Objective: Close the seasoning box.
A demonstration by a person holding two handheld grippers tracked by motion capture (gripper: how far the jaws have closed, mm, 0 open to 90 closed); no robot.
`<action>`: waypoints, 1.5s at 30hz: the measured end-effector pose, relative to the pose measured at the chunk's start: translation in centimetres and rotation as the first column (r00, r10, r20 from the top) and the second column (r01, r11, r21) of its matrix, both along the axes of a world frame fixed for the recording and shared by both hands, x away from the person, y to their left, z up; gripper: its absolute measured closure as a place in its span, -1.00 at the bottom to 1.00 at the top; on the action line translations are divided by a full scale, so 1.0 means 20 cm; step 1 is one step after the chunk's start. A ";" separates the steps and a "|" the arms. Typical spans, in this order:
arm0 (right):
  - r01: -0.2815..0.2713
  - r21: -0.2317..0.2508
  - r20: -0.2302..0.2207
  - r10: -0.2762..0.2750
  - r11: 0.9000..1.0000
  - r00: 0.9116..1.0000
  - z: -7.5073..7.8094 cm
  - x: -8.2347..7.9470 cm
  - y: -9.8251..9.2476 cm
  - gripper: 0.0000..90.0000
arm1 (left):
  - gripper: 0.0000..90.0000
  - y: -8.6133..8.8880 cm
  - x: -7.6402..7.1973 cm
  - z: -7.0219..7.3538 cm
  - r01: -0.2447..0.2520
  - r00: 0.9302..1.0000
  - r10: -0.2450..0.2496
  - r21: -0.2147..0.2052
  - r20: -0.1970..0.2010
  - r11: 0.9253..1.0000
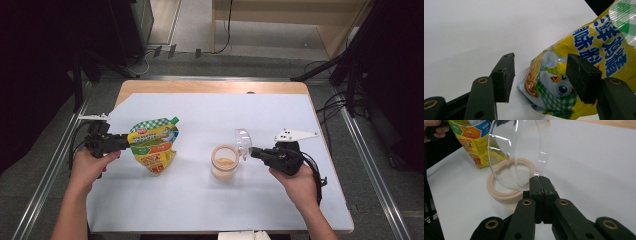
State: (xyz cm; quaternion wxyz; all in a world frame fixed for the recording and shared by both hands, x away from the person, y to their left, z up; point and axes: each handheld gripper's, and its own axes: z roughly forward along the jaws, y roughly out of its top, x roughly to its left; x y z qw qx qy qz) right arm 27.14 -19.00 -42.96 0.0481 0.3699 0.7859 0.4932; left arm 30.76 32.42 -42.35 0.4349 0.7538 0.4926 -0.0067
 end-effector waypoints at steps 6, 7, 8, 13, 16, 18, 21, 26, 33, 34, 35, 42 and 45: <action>-0.016 -0.005 0.006 0.017 1.000 1.000 0.00 -0.01 0.03 1.00 | -0.09 0.00 0.00 0.00 -0.001 1.000 0.001 0.004 -0.002 1.000; -0.018 -0.007 0.006 0.019 1.000 1.000 0.00 -0.01 0.04 0.98 | -0.09 0.01 0.00 -0.01 -0.003 1.000 0.003 0.008 -0.003 1.000; -0.021 -0.011 0.011 0.021 1.000 1.000 0.00 -0.01 0.04 0.95 | -0.09 0.01 0.00 -0.01 -0.004 1.000 0.004 0.009 -0.005 1.000; -0.014 -0.022 0.020 0.014 1.000 1.000 0.00 0.00 0.03 0.82 | -0.09 0.01 -0.01 -0.01 -0.008 1.000 0.008 0.009 -0.003 1.000; -0.004 -0.022 0.026 0.005 1.000 1.000 -0.01 0.01 0.01 0.72 | -0.09 0.01 -0.01 -0.01 -0.009 1.000 0.009 0.008 0.002 1.000; 0.004 -0.025 0.028 -0.003 1.000 1.000 -0.02 0.02 -0.01 0.63 | -0.09 0.01 -0.01 -0.01 -0.008 1.000 0.008 0.008 0.001 1.000; 0.019 -0.017 0.014 -0.019 1.000 1.000 -0.04 0.03 -0.04 0.46 | -0.09 0.01 -0.01 -0.01 -0.006 1.000 0.006 0.011 0.004 1.000; 0.048 -0.018 0.027 -0.047 0.999 0.998 -0.06 0.05 -0.08 0.19 | -0.09 0.01 -0.01 0.00 -0.008 1.000 0.008 0.009 0.005 1.000; 0.070 0.018 0.061 -0.071 0.997 0.996 -0.08 0.07 -0.17 -0.12 | -0.09 0.02 -0.01 0.00 -0.014 1.000 0.014 0.010 0.007 1.000; 0.094 0.015 0.072 -0.095 0.995 0.993 -0.09 0.07 -0.18 -0.17 | -0.09 0.02 -0.01 0.00 -0.015 1.000 0.015 0.010 0.007 1.000; 0.097 0.006 0.081 -0.097 0.995 0.992 -0.10 0.07 -0.19 -0.21 | -0.09 0.02 -0.01 0.00 -0.015 1.000 0.014 0.011 0.007 1.000; 0.147 -0.013 0.079 -0.146 0.989 0.986 -0.14 0.11 -0.26 -0.28 | -0.09 0.02 -0.01 -0.01 -0.014 1.000 0.014 0.013 0.003 1.000; 0.165 -0.029 0.082 -0.162 0.986 0.983 -0.15 0.12 -0.29 -0.29 | -0.09 0.02 -0.01 -0.01 -0.013 1.000 0.013 0.013 0.003 1.000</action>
